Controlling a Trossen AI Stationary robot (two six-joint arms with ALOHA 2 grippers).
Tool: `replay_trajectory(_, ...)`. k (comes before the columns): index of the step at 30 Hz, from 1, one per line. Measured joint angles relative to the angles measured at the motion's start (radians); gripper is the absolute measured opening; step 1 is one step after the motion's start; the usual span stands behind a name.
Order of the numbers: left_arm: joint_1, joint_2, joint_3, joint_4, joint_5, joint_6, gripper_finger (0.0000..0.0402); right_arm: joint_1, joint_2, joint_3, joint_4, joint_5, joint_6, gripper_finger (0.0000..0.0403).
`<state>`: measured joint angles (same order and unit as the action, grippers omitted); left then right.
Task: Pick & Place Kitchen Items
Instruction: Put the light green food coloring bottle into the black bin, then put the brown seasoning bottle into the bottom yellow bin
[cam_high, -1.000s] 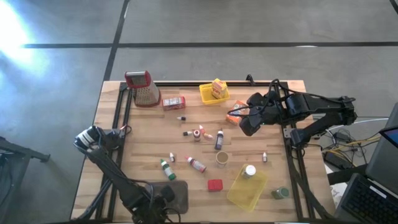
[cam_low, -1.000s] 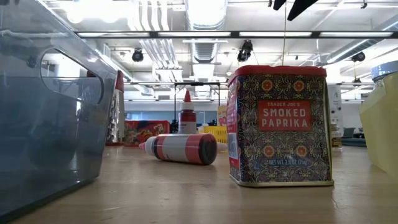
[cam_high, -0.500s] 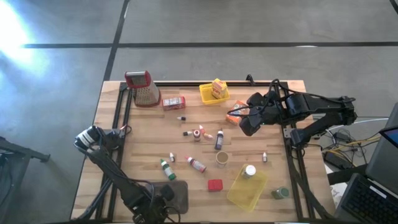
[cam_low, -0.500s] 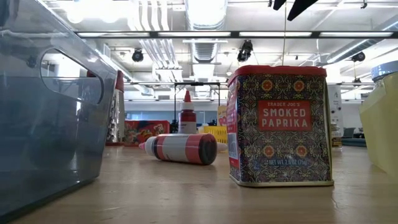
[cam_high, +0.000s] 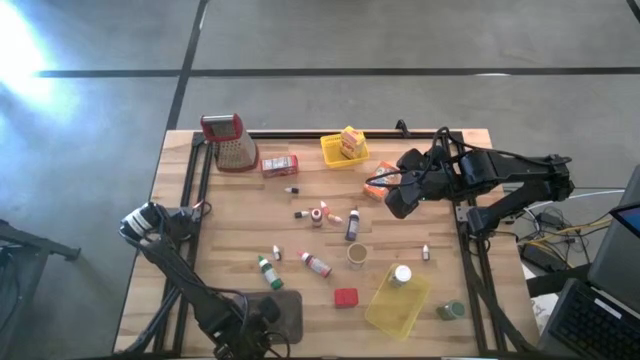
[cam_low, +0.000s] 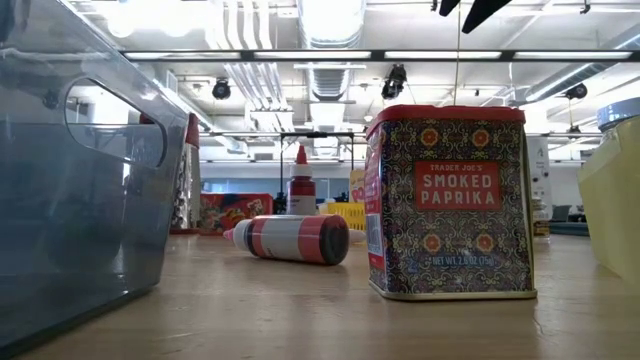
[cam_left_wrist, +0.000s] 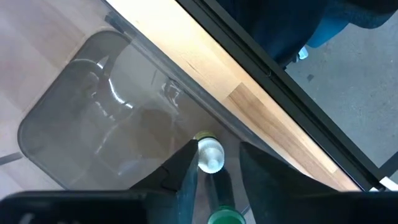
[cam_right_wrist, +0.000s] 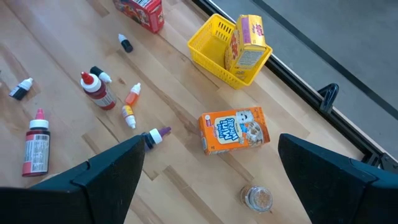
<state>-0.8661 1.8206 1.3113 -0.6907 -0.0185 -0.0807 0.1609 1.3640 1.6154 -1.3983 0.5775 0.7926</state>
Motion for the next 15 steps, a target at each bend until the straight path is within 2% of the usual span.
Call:
replay_trajectory(8,0.0,-0.002,0.005,-0.002,-0.003,-0.011,0.0129,0.0,0.0,0.0,0.0,0.0,0.0,0.0364)
replay_trajectory(15,0.0,-0.006,0.073,-0.036,-0.035,-0.049,0.0126,0.0,0.0,0.0,0.001,0.0,0.0,0.0364)
